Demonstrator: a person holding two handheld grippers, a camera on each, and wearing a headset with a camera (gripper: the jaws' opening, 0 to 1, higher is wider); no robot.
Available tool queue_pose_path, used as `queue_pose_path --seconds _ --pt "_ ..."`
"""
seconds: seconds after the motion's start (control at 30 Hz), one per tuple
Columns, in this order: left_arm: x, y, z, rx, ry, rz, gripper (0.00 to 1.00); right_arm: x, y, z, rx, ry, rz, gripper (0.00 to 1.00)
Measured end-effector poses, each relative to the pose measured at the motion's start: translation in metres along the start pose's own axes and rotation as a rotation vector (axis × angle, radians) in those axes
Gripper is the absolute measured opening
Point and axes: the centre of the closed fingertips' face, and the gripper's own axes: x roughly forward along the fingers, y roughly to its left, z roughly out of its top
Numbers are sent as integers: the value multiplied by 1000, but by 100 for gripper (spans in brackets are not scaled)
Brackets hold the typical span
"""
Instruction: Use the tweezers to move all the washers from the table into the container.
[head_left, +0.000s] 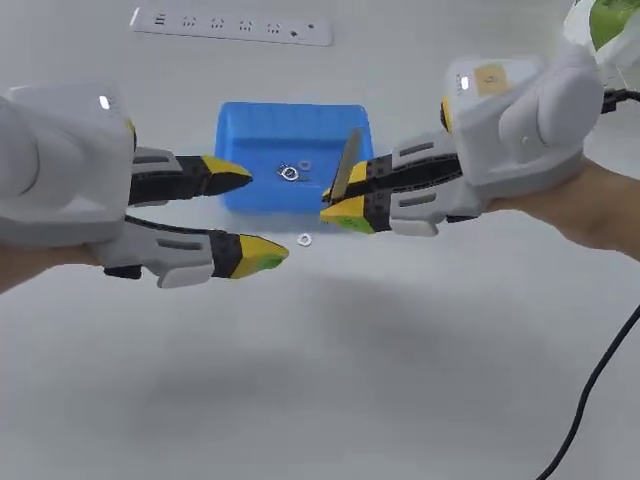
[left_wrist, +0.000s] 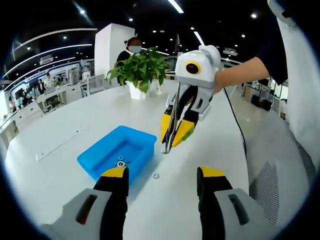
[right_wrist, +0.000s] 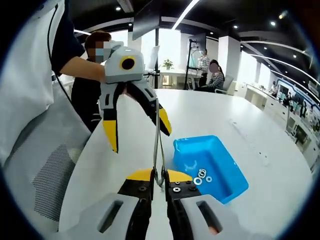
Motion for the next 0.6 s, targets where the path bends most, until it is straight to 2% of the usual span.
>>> queue_pose_path --seconds 0.13,0.27,0.33,0.47,0.6 --pt "-11 5 -2 -19 -18 29 63 -5 -13 15 -18 -17 -24 9" --pt "-19 8 -2 -40 -42 62 69 -10 -28 30 -30 -38 -51 9" --pt "-21 8 -2 -46 -52 73 71 -10 -44 29 -38 -39 -63 9" --pt "-23 7 -5 -64 -58 88 75 -5 -62 30 -38 -38 -78 9" --pt "-27 11 -6 -76 -60 115 78 10 -78 24 -5 -47 -88 9"
